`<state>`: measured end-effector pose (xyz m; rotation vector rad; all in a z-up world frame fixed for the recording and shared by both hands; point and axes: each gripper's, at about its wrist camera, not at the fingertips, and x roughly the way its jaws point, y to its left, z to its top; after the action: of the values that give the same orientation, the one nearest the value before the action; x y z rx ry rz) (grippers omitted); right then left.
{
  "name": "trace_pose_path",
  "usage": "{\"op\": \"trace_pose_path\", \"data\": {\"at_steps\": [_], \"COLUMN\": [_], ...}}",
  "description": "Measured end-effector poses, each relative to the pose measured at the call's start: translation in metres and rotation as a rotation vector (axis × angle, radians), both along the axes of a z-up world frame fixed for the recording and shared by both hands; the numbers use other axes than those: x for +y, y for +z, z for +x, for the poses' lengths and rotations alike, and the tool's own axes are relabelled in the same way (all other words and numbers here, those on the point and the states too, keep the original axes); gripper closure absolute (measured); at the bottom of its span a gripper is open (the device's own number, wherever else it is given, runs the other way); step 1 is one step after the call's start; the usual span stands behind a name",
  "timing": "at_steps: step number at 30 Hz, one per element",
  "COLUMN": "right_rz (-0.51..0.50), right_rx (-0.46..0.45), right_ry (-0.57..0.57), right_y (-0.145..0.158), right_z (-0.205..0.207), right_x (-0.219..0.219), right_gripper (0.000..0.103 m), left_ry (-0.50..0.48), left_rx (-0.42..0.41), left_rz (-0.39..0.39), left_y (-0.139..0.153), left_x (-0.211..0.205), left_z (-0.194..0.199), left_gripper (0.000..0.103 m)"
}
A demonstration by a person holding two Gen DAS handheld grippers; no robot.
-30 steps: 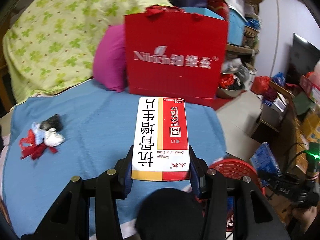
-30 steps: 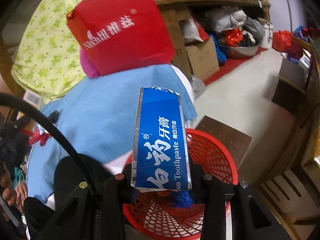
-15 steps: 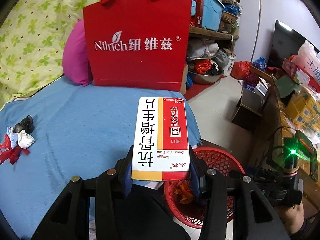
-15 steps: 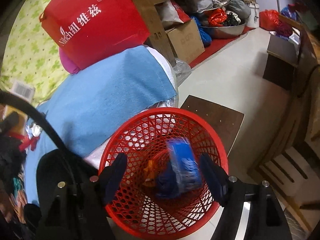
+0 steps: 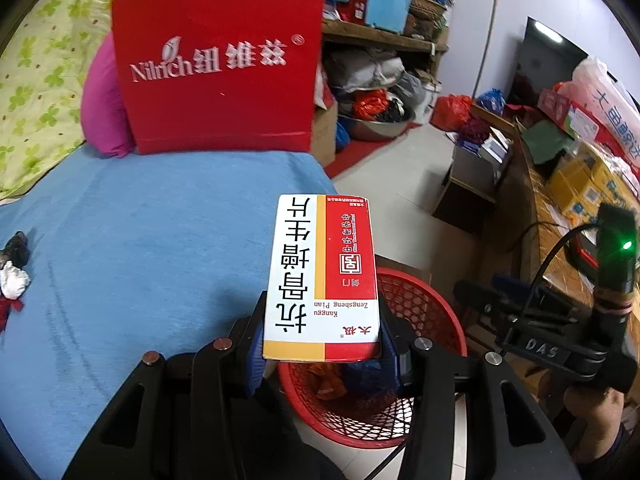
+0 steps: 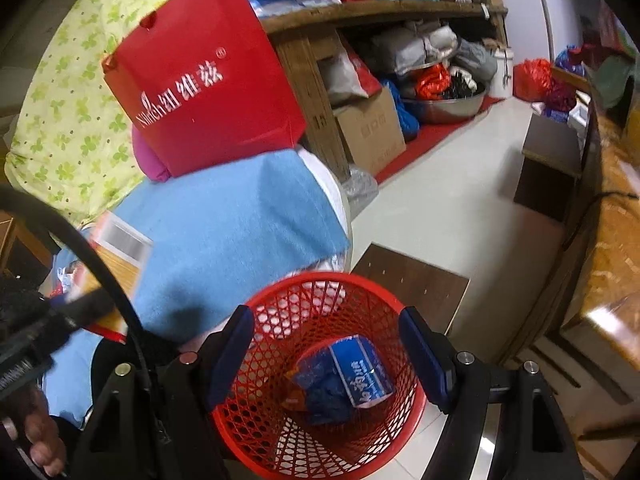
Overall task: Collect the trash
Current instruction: 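Open both grippers to drop the boxes into the wastebasket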
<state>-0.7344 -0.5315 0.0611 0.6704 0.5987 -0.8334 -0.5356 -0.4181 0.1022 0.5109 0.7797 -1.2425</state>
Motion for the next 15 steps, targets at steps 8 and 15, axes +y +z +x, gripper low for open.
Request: {"op": "trace_pose_path", "data": {"at_steps": [8, 15], "right_rz": [-0.094, -0.129], "right_rx": [-0.028, -0.052], "right_ry": [-0.054, -0.082], "right_y": [0.028, 0.041], "right_z": [-0.019, -0.031], "right_x": [0.003, 0.003], "right_gripper": [0.025, 0.024], "left_ry": [-0.028, -0.053], "left_rx": [0.023, 0.042], "left_rz": [0.057, 0.105], "left_y": [-0.017, -0.030], "left_x": [-0.018, -0.027], "left_z": [-0.010, -0.018], "left_gripper": [0.054, 0.032]}}
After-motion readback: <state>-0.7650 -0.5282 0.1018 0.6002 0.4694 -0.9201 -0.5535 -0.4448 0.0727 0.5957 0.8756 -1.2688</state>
